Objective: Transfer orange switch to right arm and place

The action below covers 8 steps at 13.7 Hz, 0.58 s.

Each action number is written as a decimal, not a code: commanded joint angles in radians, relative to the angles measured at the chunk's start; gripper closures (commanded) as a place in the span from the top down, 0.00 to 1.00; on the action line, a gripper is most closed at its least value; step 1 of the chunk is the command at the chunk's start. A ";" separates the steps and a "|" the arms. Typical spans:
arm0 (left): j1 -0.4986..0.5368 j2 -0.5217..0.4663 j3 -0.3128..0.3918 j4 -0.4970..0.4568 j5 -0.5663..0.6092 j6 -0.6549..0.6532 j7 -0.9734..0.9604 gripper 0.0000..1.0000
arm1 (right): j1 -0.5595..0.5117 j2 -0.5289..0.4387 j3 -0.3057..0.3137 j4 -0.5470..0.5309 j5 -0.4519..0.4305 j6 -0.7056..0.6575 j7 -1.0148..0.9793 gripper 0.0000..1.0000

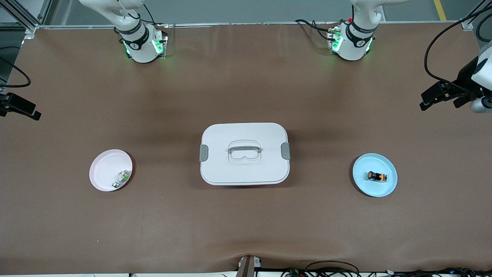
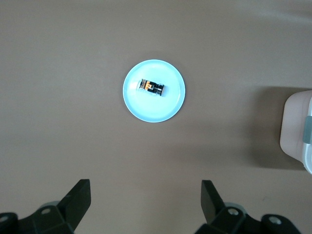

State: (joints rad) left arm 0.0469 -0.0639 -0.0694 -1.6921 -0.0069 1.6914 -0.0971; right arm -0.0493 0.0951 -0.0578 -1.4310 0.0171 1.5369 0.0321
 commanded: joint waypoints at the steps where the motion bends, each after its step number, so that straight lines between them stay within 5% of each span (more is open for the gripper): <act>1: 0.002 0.007 0.000 0.022 -0.019 -0.019 0.014 1.00 | -0.006 -0.028 0.003 -0.026 0.011 0.003 0.000 1.00; 8: 0.011 0.018 0.000 0.022 -0.021 -0.021 0.011 1.00 | -0.006 -0.028 0.001 -0.034 0.012 0.008 0.000 1.00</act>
State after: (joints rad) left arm 0.0521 -0.0544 -0.0687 -1.6921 -0.0070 1.6914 -0.0971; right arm -0.0499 0.0951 -0.0590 -1.4366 0.0171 1.5369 0.0321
